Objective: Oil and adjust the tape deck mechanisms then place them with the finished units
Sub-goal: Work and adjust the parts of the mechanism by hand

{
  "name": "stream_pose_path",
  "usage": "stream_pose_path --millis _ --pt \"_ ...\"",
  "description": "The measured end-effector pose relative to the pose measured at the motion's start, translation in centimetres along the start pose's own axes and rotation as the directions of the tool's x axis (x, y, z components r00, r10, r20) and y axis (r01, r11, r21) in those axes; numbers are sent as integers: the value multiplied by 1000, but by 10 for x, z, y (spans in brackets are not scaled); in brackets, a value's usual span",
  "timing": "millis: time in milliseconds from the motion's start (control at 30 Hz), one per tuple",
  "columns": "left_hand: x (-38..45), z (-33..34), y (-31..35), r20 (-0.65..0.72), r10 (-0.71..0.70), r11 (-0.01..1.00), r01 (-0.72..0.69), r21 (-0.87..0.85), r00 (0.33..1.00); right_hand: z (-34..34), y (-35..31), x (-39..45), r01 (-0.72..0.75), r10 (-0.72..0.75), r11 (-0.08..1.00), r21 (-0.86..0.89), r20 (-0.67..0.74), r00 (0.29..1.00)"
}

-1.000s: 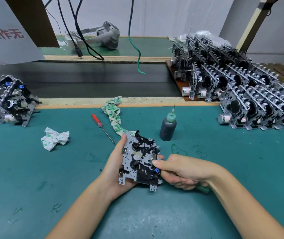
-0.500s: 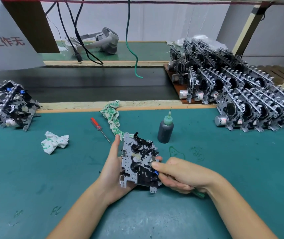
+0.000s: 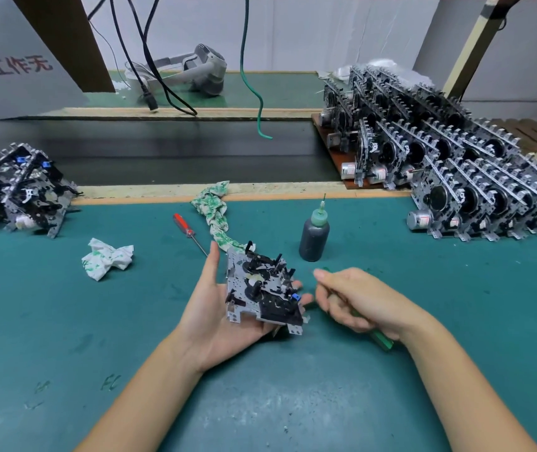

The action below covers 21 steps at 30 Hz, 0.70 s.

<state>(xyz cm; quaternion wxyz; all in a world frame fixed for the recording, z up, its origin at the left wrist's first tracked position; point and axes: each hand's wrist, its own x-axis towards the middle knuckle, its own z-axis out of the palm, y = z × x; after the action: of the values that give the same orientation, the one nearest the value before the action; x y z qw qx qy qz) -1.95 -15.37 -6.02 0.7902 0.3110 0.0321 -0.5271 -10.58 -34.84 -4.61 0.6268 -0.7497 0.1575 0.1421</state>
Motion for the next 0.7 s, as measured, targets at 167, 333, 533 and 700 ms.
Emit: stream_pose_path --millis 167,333,533,700 --pt "-2 -5 5 99 -79 989 66 136 992 0 3 -4 -104 -248 686 -720 -365 897" --pt "-7 -3 6 173 -244 934 184 308 954 4 4 -12 -30 -436 348 -937 -191 879" --pt "-13 -3 11 23 -305 822 251 511 952 9 11 -37 241 -488 240 -940 98 867" --pt "-6 -1 16 -133 -243 671 265 693 961 5 18 -46 282 -619 148 -948 134 774"
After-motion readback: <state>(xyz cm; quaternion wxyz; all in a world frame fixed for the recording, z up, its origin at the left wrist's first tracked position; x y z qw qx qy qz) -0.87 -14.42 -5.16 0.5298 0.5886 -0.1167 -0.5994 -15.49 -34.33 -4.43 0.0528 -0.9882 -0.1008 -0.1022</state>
